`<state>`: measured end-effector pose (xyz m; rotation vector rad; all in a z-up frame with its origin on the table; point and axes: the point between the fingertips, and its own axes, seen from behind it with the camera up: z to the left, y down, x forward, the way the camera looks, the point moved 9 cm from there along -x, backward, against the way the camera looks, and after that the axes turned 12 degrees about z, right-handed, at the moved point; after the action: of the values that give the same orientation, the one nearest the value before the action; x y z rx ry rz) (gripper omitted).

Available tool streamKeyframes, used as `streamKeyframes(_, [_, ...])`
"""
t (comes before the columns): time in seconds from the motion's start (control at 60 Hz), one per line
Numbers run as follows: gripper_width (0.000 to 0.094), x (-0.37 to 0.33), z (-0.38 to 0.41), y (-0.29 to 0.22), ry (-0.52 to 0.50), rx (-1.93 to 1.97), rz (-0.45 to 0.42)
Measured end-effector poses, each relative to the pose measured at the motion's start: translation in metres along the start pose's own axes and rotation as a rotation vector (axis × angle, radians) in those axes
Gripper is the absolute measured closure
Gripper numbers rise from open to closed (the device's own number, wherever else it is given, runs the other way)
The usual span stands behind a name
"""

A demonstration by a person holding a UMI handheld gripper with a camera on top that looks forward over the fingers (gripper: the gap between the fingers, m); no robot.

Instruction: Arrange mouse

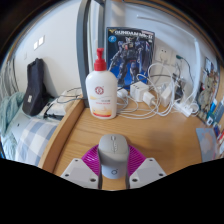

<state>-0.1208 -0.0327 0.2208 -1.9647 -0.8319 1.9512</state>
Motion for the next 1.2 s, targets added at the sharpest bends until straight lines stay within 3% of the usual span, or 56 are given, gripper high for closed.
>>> streamKeyframes(0.083, [0.0626, -0.047, -0.025, -0.023, -0.014, -0.022, -0.041])
streamKeyframes(0.333, [0.0625, -0.193, -0.142, -0.134, 0.089, -0.023, -0.306])
streamKeyframes(0.517, [0.0627, -0.246, -0.275, -0.133, 0.154, 0.003, -0.387])
streamKeyframes(0.667, [0.0629, -0.231, -0.366, -0.101, 0.227, 0.025, -0.309])
streamKeyframes(0.783, [0.063, -0.189, -0.41, -0.064, 0.243, 0.059, -0.188])
streamKeyframes(0.95, [0.0628, -0.109, -0.45, -0.005, 0.188, 0.13, -0.006])
streamKeyframes(1.15, [0.0618, -0.057, -0.452, 0.029, 0.125, 0.128, 0.089])
streamKeyframes(1.2, [0.0592, -0.055, -0.451, 0.027, 0.123, 0.145, 0.064])
